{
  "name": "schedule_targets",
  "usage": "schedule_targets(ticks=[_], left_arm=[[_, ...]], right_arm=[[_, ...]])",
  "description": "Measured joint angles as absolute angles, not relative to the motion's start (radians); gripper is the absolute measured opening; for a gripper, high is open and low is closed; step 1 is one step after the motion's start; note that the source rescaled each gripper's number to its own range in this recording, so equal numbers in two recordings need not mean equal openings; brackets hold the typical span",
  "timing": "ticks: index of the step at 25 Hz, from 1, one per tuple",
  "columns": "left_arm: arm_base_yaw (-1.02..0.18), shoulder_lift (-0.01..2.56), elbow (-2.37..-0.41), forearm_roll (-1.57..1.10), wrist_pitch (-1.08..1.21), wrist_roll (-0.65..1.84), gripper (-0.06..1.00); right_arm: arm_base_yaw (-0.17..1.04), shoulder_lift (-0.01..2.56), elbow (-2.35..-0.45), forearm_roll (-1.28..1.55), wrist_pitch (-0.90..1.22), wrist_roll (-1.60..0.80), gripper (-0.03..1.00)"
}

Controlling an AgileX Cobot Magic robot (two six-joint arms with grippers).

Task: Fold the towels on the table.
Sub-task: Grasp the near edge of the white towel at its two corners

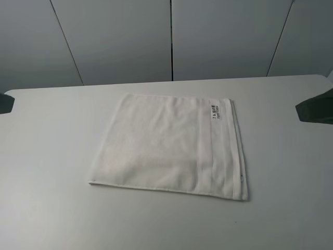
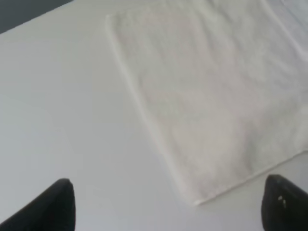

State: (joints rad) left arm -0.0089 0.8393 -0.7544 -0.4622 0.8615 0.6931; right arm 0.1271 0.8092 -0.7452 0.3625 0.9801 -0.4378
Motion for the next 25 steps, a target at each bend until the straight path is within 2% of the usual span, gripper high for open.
schedule_targets(ticks=[3, 6, 11, 16, 20, 25], left_arm=[[-0.051, 0.957, -0.792, -0.492, 0.863, 0.831, 1.00], [-0.151, 1.074, -0.813, -0.465, 0.859, 0.928, 1.00], [-0.338, 1.248, -0.824, -0.302, 0.859, 0.945, 1.00], [-0.475, 1.459, -0.824, -0.118, 0.828, 0.881, 1.00], [-0.529, 1.619, -0.826, 0.000, 0.780, 0.802, 1.00], [-0.533, 1.730, -0.826, 0.000, 0.713, 0.799, 1.00]], right_arm=[[0.134, 0.923, -0.782, 0.415, 0.982, -0.526, 1.00], [0.186, 1.033, -0.792, 0.425, 0.980, -0.592, 1.00], [0.269, 1.178, -0.792, 0.426, 0.971, -0.645, 1.00], [0.313, 1.276, -0.792, 0.377, 0.936, -0.655, 1.00], [0.328, 1.315, -0.792, 0.361, 0.925, -0.657, 1.00], [0.347, 1.341, -0.792, 0.326, 0.919, -0.657, 1.00]])
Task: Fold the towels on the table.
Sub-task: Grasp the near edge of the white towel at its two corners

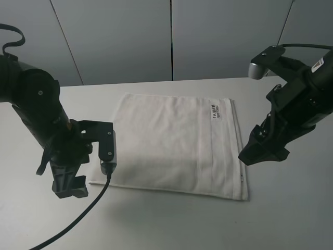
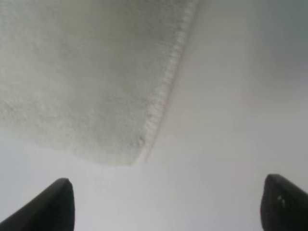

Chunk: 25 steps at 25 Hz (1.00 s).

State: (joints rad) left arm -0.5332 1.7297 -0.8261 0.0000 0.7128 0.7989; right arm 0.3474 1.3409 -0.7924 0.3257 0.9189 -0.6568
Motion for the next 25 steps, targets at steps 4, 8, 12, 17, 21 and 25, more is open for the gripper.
schedule_targets(ticks=[4, 8, 12, 17, 21, 25], left_arm=[[-0.536, 1.758, -0.826, 0.000, 0.646, 0.820, 1.00], [-0.536, 1.762, -0.826, 0.000, 0.609, 0.862, 1.00], [-0.536, 1.790, -0.826, 0.012, 0.605, 0.866, 1.00], [-0.536, 1.841, -0.826, 0.000, 0.594, 0.878, 1.00], [-0.538, 1.857, -0.826, 0.000, 0.574, 0.891, 1.00], [-0.538, 1.872, -0.826, 0.000, 0.552, 0.892, 1.00]], right_arm=[[0.347, 1.360, -0.792, 0.326, 0.899, -0.659, 1.00], [0.347, 1.401, -0.792, 0.322, 0.891, -0.659, 1.00], [0.347, 1.438, -0.792, 0.318, 0.874, -0.665, 1.00], [0.347, 1.479, -0.792, 0.302, 0.866, -0.679, 1.00], [0.347, 1.496, -0.792, 0.301, 0.845, -0.725, 1.00], [0.347, 1.507, -0.792, 0.301, 0.841, -0.794, 1.00]])
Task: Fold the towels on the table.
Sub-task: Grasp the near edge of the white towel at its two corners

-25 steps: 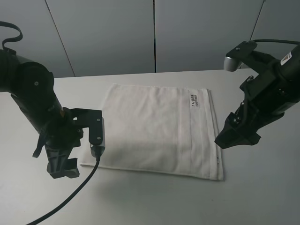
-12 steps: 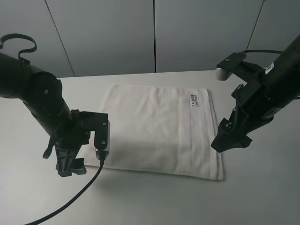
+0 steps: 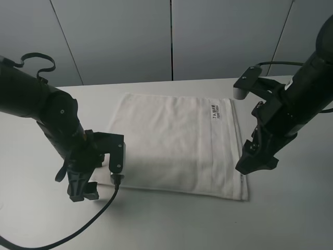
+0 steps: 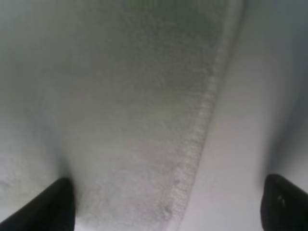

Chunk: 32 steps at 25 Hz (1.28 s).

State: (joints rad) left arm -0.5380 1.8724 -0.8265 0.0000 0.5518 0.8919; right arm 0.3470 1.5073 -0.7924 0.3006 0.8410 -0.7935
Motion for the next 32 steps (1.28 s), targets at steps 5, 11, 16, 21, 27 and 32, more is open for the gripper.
schedule_targets(ticks=[5, 11, 16, 21, 27, 32], left_arm=[[-0.538, 1.895, -0.828, 0.000, 0.537, 0.893, 1.00], [-0.538, 1.907, -0.834, 0.000, 0.536, 0.891, 1.00], [-0.538, 1.907, -0.834, 0.000, 0.533, 0.891, 1.00], [-0.538, 1.907, -0.834, 0.000, 0.531, 0.891, 1.00], [-0.538, 1.907, -0.834, 0.000, 0.531, 0.891, 1.00], [-0.538, 1.907, -0.834, 0.000, 0.529, 0.891, 1.00]], right_arm=[[0.347, 1.509, -0.792, 0.301, 0.821, -0.879, 1.00], [0.347, 1.509, -0.792, 0.301, 0.817, -0.948, 1.00], [0.347, 1.527, -0.792, 0.301, 0.817, -0.997, 1.00], [0.408, 1.604, -0.792, 0.274, 0.817, -1.003, 1.00], [0.505, 1.689, -0.793, 0.195, 0.815, -0.965, 1.00], [0.535, 1.741, -0.793, 0.186, 0.784, -0.938, 1.00]])
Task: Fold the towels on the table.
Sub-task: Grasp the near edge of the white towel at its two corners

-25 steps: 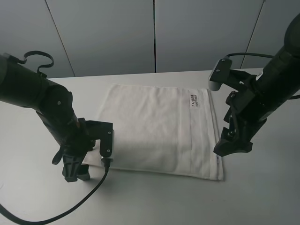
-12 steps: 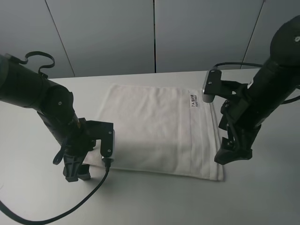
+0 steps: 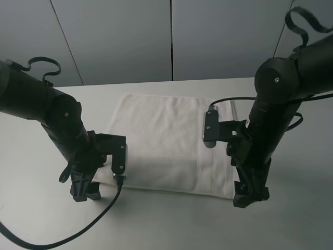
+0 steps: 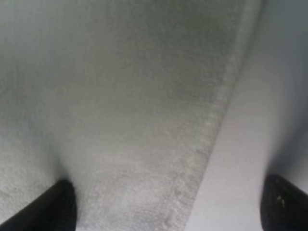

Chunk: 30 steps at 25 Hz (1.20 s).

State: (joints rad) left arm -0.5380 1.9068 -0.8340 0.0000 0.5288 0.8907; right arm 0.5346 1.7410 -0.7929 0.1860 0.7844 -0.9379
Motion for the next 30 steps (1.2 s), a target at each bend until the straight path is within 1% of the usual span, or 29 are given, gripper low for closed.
schedule_targets(ticks=[14, 25, 30], left_arm=[[-0.538, 1.907, -0.834, 0.000, 0.525, 0.891, 1.00], [-0.538, 1.909, -0.834, 0.000, 0.513, 0.891, 1.00], [-0.538, 1.909, -0.834, 0.000, 0.512, 0.889, 1.00]], right_arm=[[0.534, 1.790, -0.756, 0.149, 0.694, -0.912, 1.00], [0.534, 1.792, -0.756, 0.145, 0.685, -0.916, 1.00], [0.550, 1.839, -0.756, 0.130, 0.684, -0.914, 1.00]])
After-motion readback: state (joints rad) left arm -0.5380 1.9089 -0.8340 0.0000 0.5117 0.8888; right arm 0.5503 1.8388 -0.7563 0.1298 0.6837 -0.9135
